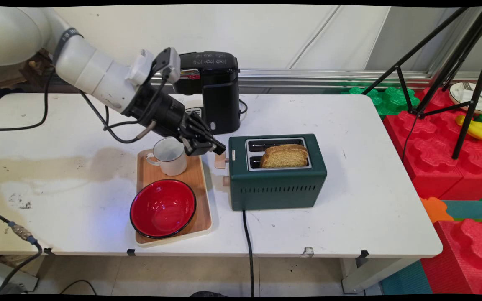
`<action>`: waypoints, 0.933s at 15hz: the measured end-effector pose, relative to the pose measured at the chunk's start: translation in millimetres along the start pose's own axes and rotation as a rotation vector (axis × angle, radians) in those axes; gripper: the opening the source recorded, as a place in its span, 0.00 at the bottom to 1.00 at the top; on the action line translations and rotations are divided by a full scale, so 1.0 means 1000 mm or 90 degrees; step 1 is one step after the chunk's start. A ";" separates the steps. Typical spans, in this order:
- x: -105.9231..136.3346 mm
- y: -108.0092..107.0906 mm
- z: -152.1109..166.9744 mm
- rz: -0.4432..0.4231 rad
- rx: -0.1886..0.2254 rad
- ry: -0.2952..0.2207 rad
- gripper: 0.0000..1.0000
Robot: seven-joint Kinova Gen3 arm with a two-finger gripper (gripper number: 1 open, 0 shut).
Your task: Press the toaster switch
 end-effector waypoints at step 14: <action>-0.014 -0.009 0.035 -0.016 -0.006 -0.025 0.00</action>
